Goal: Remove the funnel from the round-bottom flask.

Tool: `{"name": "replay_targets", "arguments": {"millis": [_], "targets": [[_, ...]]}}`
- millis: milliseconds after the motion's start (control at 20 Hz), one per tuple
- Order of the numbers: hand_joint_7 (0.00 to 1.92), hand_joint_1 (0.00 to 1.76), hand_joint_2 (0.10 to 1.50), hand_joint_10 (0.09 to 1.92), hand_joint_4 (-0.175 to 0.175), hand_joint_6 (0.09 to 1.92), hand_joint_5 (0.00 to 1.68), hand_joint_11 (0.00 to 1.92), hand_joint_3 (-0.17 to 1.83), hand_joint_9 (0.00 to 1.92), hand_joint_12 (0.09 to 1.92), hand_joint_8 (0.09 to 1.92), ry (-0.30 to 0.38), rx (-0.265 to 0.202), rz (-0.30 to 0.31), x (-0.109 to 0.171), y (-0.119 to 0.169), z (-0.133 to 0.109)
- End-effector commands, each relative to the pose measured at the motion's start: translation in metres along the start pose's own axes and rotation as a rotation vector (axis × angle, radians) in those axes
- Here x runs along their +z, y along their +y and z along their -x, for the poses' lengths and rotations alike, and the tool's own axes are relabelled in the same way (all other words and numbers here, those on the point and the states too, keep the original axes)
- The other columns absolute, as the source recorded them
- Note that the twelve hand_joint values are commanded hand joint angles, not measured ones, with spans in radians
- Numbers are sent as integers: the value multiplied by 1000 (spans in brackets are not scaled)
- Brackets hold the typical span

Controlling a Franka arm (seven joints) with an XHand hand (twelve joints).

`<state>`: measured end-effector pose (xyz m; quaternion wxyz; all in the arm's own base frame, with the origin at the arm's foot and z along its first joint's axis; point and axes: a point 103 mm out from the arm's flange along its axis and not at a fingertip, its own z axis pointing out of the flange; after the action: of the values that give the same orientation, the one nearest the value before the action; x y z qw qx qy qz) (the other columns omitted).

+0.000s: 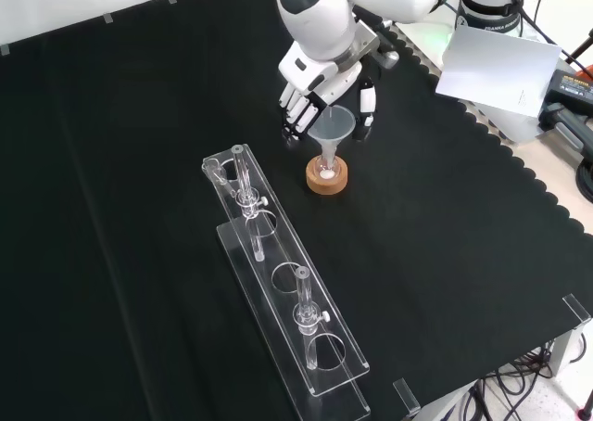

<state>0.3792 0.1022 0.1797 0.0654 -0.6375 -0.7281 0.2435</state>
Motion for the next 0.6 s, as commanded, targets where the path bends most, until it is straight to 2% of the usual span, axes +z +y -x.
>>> {"name": "replay_targets", "arguments": {"millis": [50,200,350,600], "targets": [[515,734,739,490,-10,118,637,639,384,857,1240,642,-93,19,128,-10,-7,-5],[595,771,769,385,4,276,775,754,401,984,1147,621,-106,20,156,-18,-10,-4],[640,796,785,297,7,438,797,839,405,1071,1079,613,-113,17,151,-24,-12,-3],[667,810,792,265,11,514,814,881,408,1116,1044,615,-126,19,140,-34,-17,0]]}}
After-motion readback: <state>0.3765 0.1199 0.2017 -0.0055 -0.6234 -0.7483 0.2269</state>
